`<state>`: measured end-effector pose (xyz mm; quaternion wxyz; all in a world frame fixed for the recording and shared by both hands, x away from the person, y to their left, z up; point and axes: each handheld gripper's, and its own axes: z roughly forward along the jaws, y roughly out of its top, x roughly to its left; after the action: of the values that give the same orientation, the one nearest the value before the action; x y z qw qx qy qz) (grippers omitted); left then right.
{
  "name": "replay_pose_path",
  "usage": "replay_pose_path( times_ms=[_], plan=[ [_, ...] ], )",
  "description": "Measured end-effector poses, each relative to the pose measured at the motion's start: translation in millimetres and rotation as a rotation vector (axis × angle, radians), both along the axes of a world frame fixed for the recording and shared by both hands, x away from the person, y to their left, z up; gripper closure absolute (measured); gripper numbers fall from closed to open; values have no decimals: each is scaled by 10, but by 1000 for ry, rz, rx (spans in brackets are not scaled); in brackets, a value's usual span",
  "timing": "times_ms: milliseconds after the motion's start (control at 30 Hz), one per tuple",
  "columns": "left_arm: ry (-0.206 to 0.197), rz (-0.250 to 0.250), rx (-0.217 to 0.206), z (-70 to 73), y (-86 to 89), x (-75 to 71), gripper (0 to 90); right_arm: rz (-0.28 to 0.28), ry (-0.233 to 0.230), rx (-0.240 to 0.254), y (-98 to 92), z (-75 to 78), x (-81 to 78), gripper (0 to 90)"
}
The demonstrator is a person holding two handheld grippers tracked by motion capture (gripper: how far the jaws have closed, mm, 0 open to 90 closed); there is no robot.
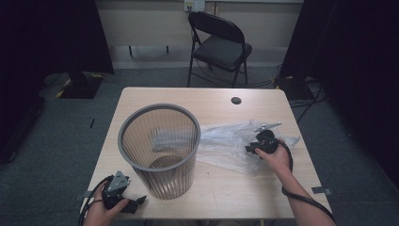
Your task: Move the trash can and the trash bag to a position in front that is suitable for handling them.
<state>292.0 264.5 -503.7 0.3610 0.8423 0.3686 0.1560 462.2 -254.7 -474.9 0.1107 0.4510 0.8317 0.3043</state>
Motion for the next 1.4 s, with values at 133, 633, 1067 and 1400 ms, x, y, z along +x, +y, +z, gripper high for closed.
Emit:
replay_pose_path(
  times_ms=[133,633,1067,1400],
  plan=[
    [0,0,0,0,0,0,0,3,13,22,-40,-26,-203,675],
    [5,-4,5,6,-3,13,0,103,-126,72,204,324,-615,304],
    [6,-5,7,7,-4,15,0,203,-177,-71,777,139,30,359],
    [8,-9,11,10,-2,20,0,106,-88,-52,462,-15,10,636]
  ],
)
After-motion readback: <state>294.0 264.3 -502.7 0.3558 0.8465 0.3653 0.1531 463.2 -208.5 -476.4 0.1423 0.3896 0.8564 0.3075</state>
